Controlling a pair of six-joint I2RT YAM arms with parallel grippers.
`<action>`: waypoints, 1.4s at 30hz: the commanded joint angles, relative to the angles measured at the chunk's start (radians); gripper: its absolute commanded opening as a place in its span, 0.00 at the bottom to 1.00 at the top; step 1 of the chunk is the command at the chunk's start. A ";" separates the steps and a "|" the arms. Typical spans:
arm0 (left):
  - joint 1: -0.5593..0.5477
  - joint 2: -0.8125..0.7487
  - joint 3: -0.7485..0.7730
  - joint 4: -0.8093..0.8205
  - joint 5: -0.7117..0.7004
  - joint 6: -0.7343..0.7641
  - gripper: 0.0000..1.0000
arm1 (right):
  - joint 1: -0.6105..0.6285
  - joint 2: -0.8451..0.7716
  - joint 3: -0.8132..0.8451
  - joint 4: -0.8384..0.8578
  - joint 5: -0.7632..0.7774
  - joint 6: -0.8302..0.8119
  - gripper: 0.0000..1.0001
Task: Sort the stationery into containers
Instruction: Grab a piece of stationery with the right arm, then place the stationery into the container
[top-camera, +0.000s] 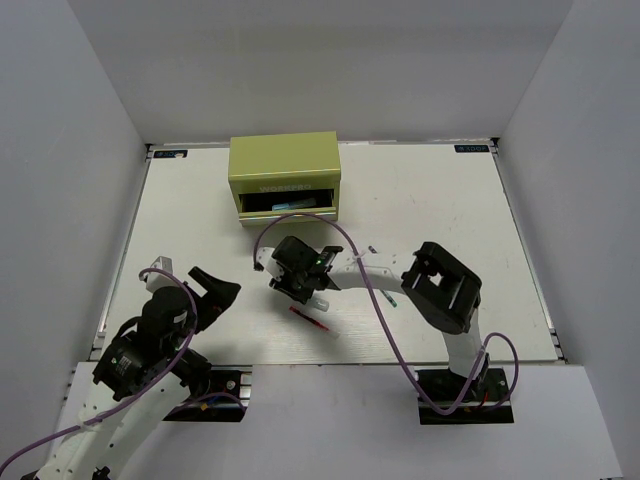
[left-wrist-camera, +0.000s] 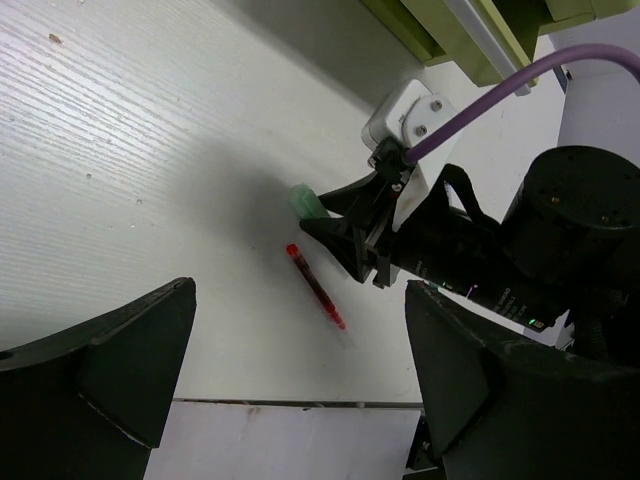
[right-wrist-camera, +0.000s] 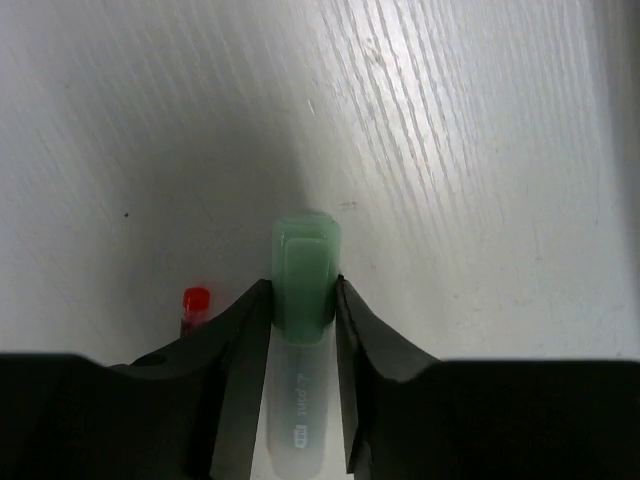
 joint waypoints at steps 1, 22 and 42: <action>-0.004 0.009 0.015 0.003 0.006 -0.007 0.95 | -0.006 -0.025 -0.064 -0.041 0.062 -0.020 0.34; -0.004 0.064 -0.138 0.250 0.089 -0.159 0.96 | -0.120 -0.294 0.309 -0.029 -0.147 -0.569 0.00; -0.004 0.099 -0.138 0.275 0.109 -0.150 0.96 | -0.272 0.013 0.499 0.223 -0.210 -0.652 0.00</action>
